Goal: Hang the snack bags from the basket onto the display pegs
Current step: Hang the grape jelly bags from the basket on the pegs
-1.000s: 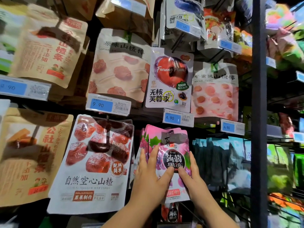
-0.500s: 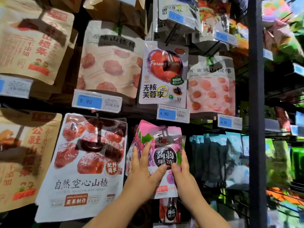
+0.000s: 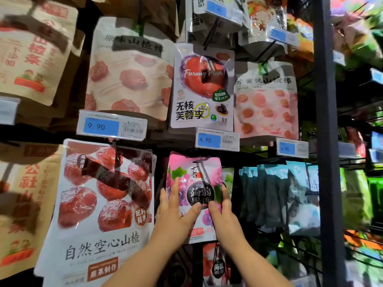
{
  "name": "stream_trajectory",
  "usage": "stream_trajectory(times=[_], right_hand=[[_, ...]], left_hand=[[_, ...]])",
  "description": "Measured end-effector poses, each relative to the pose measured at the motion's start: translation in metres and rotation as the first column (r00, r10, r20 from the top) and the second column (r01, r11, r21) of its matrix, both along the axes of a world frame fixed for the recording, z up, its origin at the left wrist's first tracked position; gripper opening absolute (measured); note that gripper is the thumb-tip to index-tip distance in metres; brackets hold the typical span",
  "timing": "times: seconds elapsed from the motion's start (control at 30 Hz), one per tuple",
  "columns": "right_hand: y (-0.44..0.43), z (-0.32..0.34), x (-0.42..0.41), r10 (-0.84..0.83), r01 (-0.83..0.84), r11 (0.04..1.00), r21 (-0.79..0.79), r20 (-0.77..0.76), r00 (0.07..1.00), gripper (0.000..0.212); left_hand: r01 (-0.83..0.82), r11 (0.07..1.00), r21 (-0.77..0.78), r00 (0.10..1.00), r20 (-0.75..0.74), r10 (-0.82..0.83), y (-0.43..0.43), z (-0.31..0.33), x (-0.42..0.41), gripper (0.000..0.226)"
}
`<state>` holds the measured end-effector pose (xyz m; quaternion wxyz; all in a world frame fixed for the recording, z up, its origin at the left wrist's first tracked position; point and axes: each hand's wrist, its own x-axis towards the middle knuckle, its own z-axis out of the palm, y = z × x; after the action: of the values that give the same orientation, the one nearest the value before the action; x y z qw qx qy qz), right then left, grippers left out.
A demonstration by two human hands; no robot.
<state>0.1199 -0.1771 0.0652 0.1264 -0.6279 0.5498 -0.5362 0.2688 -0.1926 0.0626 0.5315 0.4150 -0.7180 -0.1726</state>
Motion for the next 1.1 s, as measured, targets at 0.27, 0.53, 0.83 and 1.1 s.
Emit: stream_trajectory(times=[0.27,0.53,0.83,1.1], right_hand=[[0.008,-0.009,0.004,0.097,-0.091,0.994,-0.054,0.144,0.985,0.083],[0.023,-0.015,0.007,0.014,-0.009,0.998,-0.065,0.082,0.997,0.069],[0.04,-0.008,0.006,0.03,-0.025,0.997,-0.07,0.081,0.996,0.066],[0.063,-0.02,-0.009,0.022,-0.014,0.996,-0.089,0.088,0.996,0.062]], left_hand=[[0.023,0.996,-0.083,0.977,-0.211,-0.04,0.015,-0.004,0.002,0.102],[0.051,0.999,-0.018,0.961,-0.27,-0.054,0.028,-0.014,-0.003,0.097],[-0.015,1.0,-0.009,0.967,-0.256,0.012,0.044,-0.018,-0.009,0.093],[-0.194,0.968,-0.159,0.975,-0.14,0.172,0.09,-0.025,-0.018,0.068]])
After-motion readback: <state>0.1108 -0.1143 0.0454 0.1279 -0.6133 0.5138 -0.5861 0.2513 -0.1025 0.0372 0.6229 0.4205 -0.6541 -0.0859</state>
